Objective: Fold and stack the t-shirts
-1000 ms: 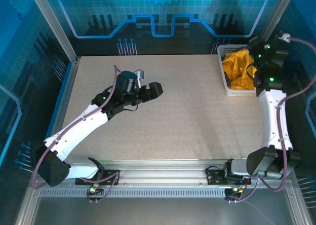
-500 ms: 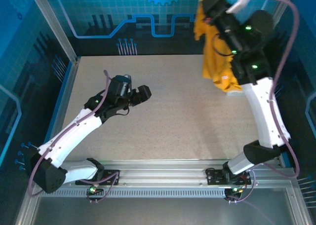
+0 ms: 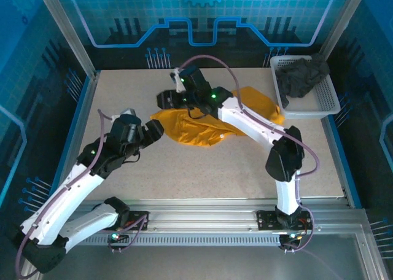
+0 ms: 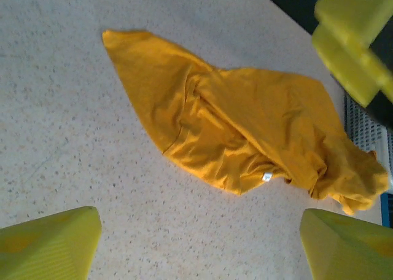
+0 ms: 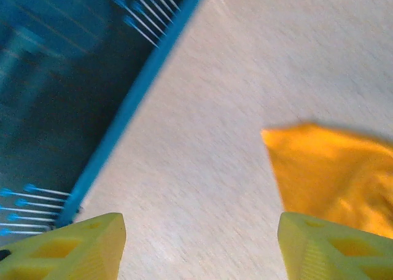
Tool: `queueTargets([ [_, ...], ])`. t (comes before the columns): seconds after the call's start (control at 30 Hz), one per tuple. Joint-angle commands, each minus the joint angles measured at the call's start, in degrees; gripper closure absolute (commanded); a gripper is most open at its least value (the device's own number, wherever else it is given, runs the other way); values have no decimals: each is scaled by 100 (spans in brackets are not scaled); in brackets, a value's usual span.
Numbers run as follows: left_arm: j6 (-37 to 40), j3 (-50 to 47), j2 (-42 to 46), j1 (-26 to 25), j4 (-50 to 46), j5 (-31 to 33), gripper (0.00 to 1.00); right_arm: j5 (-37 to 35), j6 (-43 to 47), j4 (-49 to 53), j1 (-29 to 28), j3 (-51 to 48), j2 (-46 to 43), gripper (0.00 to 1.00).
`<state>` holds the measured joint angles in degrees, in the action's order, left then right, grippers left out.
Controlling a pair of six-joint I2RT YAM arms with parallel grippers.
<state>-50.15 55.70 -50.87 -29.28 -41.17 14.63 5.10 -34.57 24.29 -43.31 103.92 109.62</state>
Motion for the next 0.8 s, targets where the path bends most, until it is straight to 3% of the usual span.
queueTargets([
  [0.0,-231,-420,-169,33,439,-972,17,-341,-50,-162,552,-923,-1295,34],
  [0.1,-548,-749,-673,-13,1205,-1824,18,-909,-74,52,1086,-1989,-2068,37],
  [0.17,-696,-785,-1166,-151,1573,-2069,17,-1254,-202,343,1505,-2609,-2491,38],
  [0.27,-698,-440,-2152,-396,1795,-2197,15,-1548,-306,709,2124,-3413,-3021,36],
  [0.43,-868,673,-3945,-655,1117,-2130,14,-1514,-344,889,2883,-4375,-3541,32],
  [0.57,-1629,785,-4791,-671,1597,-2241,12,-1454,-402,611,3137,-4895,-3478,28],
  [0.77,-2368,1136,-5574,-582,2076,-2049,11,-1262,-734,251,3279,-4926,-2527,28],
])
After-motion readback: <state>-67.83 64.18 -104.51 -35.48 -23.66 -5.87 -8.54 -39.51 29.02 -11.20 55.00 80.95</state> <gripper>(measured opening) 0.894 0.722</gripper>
